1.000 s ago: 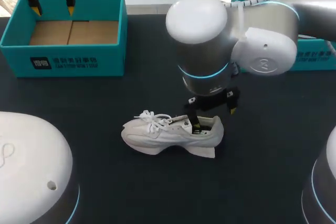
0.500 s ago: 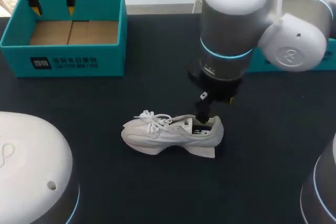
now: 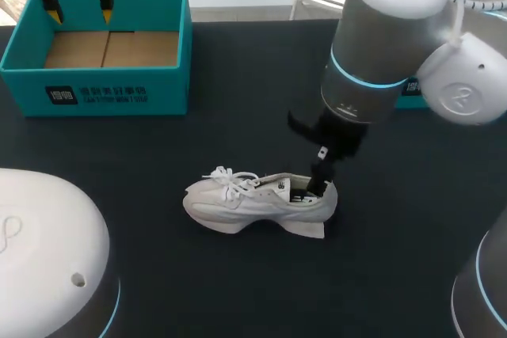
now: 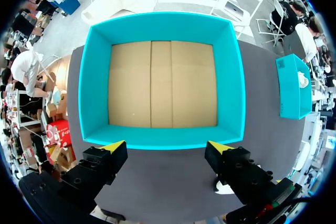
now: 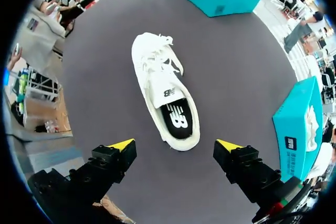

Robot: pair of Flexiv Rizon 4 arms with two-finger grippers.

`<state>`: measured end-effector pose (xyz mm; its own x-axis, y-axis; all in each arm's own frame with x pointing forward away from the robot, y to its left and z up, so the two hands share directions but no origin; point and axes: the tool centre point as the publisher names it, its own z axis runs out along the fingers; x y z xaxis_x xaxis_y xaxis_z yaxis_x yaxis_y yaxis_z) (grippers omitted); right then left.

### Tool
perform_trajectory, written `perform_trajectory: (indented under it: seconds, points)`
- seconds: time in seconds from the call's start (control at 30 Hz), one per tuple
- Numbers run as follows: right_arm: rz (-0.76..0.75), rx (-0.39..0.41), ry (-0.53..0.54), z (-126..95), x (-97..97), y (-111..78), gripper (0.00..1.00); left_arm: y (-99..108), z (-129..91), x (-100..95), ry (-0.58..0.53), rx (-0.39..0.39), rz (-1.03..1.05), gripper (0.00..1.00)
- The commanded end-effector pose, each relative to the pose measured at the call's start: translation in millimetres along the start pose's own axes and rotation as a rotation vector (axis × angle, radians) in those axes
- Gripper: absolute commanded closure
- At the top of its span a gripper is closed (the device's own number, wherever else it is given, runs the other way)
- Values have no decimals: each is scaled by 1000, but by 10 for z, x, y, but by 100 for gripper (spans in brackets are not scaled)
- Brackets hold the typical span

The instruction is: Take the shoe out of the shoebox, open the shoe tongue, remove and reinsert the insole, then place the shoe into the shoebox

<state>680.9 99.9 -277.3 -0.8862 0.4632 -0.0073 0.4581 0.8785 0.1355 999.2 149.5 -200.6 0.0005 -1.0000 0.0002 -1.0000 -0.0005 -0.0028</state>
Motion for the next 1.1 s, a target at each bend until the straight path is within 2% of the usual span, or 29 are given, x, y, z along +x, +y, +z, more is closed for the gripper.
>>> perform_trajectory:
  seconds: [0.03,0.1,0.3,0.5,1.07,1.1]
  points:
    - [-340,-254,122,-111,-127,-306,0,-1,-3,-2,0,-1,0,0]
    - [-358,-263,122,-156,-181,-336,0,-1,-3,-2,0,-1,0,0]
    - [-430,-380,44,-246,-310,-444,0,-1,-3,-2,0,-1,0,0]
    - [-401,-401,18,-79,-416,-662,0,-1,-3,-2,0,-1,0,0]
    - [-401,-401,18,-79,-416,-662,0,-1,-3,-2,0,-1,0,0]
    - [-398,-457,21,-28,-420,-680,0,-1,-3,-2,0,-1,0,0]
